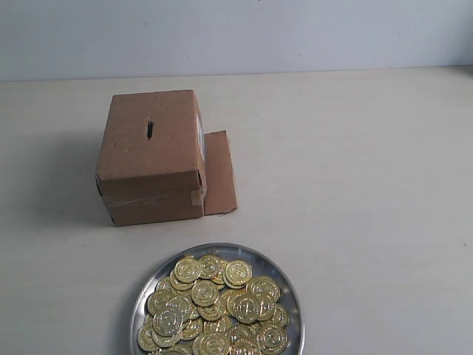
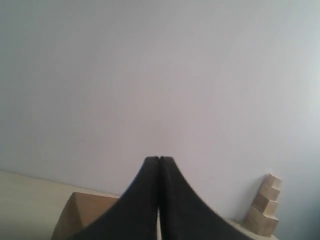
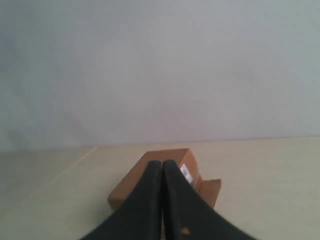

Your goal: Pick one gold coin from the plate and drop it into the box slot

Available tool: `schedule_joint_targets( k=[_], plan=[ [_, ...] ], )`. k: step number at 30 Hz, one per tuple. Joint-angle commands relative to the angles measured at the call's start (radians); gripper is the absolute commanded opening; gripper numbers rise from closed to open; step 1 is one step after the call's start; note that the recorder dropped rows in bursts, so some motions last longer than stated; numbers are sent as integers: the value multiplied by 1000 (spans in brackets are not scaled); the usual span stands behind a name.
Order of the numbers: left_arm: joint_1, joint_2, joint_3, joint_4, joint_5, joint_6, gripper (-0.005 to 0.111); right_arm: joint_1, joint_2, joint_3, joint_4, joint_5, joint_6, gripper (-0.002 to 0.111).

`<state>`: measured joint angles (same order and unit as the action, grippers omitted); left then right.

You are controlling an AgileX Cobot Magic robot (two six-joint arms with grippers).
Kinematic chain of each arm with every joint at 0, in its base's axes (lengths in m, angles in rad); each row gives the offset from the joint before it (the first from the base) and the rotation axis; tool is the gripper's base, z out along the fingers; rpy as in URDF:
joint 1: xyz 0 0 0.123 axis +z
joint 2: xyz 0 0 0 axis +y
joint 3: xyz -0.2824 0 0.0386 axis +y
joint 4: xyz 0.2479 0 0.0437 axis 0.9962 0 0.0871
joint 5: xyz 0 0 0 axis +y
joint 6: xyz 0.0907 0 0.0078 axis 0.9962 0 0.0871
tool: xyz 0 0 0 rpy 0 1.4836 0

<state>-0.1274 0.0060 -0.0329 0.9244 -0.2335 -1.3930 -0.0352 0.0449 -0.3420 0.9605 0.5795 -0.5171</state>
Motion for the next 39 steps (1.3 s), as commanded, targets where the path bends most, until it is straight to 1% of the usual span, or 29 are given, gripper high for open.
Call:
schedule_joint_targets(
  k=[1, 2, 3, 4, 5, 7, 10, 15, 18, 23, 28, 35, 39],
  plan=[
    [-6, -6, -39, 352, -103, -306, 0, 0, 153, -118, 50, 240, -190, 0],
    [-6, -6, -44, 413, -123, -360, 0, 0, 187, -145, 50, 273, -199, 0],
    [-6, 2, -48, 524, -166, -469, 0, 0, 249, -204, 50, 322, -208, 0],
    [-6, 17, -49, 582, -181, -505, 0, 0, 283, -234, 50, 347, -217, 0],
    [-6, 45, -50, 676, -210, -567, 0, 0, 346, -288, 50, 389, -221, 0],
    [-6, 85, -50, 715, -227, -617, 0, 0, 451, -368, 50, 451, -221, 0],
    [-6, 143, -52, 717, -247, -622, 0, 0, 602, -491, 50, 556, -221, 0],
    [-6, 226, -51, 732, -259, -630, 0, 0, 758, -563, 6, 578, -221, 0],
    [-6, 275, -51, 732, -247, -630, 0, 14, 856, -572, -33, 568, -223, 0],
    [-6, 284, -51, 732, -247, -626, 0, 115, 983, -572, -161, 506, -241, 0],
    [-6, 284, -51, 732, -251, -626, 0, 260, 1092, -572, -268, 440, -226, 0],
    [-6, 284, -51, 732, -251, -626, 0, 454, 1213, -572, -426, 361, -139, 0],
    [-6, 284, -51, 732, -251, -623, 0, 554, 1293, -572, -600, 340, -32, 0]
  ],
)
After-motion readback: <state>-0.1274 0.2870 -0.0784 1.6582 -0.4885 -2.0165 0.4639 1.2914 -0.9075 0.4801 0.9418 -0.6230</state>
